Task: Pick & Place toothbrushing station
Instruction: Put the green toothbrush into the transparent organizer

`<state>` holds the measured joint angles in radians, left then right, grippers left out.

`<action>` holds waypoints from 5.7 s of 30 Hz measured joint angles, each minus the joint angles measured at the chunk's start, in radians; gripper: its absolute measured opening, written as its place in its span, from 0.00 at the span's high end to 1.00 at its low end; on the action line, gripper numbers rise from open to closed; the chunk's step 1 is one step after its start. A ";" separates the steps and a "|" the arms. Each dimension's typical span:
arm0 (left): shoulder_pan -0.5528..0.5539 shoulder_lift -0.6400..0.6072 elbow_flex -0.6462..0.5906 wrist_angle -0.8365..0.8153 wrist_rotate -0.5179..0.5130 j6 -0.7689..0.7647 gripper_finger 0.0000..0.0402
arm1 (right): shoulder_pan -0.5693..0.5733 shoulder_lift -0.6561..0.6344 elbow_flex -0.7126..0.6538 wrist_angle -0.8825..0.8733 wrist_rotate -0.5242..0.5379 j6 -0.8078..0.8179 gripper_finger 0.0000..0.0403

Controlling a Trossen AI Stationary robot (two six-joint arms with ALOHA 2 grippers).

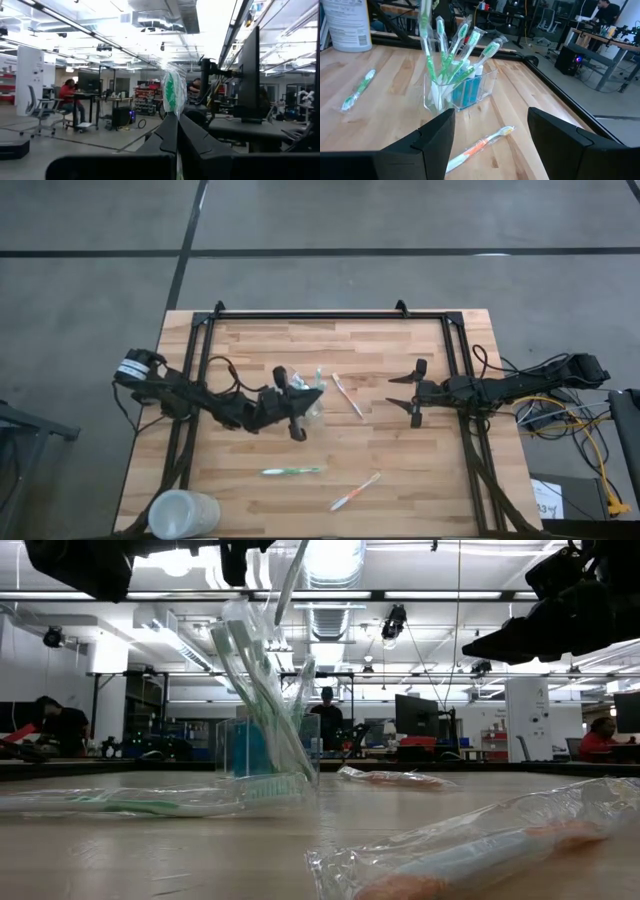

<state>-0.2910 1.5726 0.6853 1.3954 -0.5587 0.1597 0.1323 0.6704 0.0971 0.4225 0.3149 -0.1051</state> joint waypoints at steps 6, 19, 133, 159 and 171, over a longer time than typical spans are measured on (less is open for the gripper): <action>0.017 0.000 -0.002 -0.075 -0.001 -0.008 0.99 | 0.000 0.000 0.000 0.000 0.000 0.000 0.39; 0.046 0.000 -0.003 -0.296 -0.003 -0.081 0.99 | 0.000 0.000 0.000 0.000 0.000 0.000 0.39; 0.086 0.035 -0.002 -0.516 0.086 -0.476 0.98 | 0.000 0.000 0.000 0.000 0.000 0.000 0.39; 0.079 0.031 -0.099 -0.261 0.085 -0.367 0.98 | 0.000 0.000 0.000 0.000 0.000 0.000 0.39; 0.079 0.030 -0.100 -0.280 0.086 -0.380 0.98 | 0.000 0.000 0.000 0.000 0.000 0.000 0.39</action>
<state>-0.2115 1.6028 0.5858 1.1153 -0.4728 -0.2201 0.1324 0.6701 0.0975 0.4225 0.3149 -0.1051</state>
